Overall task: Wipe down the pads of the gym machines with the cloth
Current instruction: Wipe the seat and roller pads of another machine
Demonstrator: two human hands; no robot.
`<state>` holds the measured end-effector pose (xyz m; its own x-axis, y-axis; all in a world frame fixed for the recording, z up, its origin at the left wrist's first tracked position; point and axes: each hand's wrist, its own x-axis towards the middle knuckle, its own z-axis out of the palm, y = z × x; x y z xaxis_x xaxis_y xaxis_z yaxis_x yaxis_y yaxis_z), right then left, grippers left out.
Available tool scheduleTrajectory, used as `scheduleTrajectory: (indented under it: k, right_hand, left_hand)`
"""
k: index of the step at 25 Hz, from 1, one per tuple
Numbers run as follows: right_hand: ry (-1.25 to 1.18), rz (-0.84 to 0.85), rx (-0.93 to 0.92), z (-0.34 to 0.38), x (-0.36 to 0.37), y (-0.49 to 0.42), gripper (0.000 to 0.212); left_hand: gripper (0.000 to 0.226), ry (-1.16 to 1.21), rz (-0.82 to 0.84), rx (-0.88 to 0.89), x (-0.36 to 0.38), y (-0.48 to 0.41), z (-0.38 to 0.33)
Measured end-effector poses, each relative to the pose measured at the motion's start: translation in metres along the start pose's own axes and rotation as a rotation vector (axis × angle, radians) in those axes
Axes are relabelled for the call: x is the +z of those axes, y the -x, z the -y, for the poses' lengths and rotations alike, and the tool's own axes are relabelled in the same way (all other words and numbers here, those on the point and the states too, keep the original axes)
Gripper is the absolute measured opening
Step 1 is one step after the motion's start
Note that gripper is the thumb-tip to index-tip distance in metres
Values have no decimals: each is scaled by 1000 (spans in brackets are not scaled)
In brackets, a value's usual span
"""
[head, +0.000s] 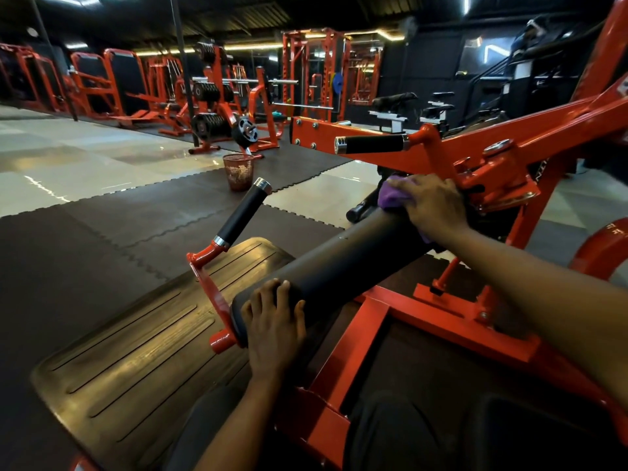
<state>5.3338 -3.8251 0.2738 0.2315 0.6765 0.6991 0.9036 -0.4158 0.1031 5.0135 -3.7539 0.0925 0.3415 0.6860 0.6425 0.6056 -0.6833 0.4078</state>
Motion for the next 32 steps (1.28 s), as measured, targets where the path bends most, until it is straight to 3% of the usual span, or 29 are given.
scheduleTrajectory:
  k: [2, 3, 5, 7, 8, 10, 12, 15, 18, 22, 25, 27, 29, 32]
  right_hand:
    - [-65, -71, 339, 7, -1, -4, 38]
    - [-59, -72, 418, 30, 3, 0, 38]
    - [8, -8, 225, 84, 14, 17, 36]
    - [-20, 33, -33, 91, 12, 26, 37]
    - [-33, 41, -27, 82, 7, 21, 37]
    - [-13, -3, 194, 74, 4, 14, 39]
    - [36, 0, 265, 108, 9, 25, 39]
    - [-22, 62, 88, 187, 19, 54, 34]
    - [-108, 99, 31, 257, 26, 84, 32]
    - [-114, 142, -127, 330, 28, 121, 47]
    - [-143, 160, -248, 322, 28, 120, 56]
    - [-103, 144, -257, 293, 28, 101, 45]
    - [-56, 112, -67, 246, 28, 66, 32]
    - [2, 92, 184, 213, 28, 41, 40]
  left_hand:
    - [50, -7, 7, 19, -2, 1, 1]
    - [50, -4, 3, 23, -2, 1, 2]
    - [49, 13, 1, 29, -4, 0, 3]
    - [47, 34, 5, 42, -5, 1, 6]
    - [45, 41, 2, 50, -7, 2, 8]
    - [41, 73, -7, 79, -12, 3, 14]
    - [40, 123, 1, 83, -19, 7, 23]
    - [40, 156, -22, -5, -34, 14, 45]
    - [35, 141, -113, -91, -50, 19, 68]
    - [48, 108, -116, -182, -59, 21, 92]
    - [47, 130, -89, -196, -56, 22, 91]
    - [36, 194, -102, -187, -56, 19, 81]
    - [30, 224, -72, -185, -57, 13, 75]
    - [35, 121, 17, -182, -52, 4, 72]
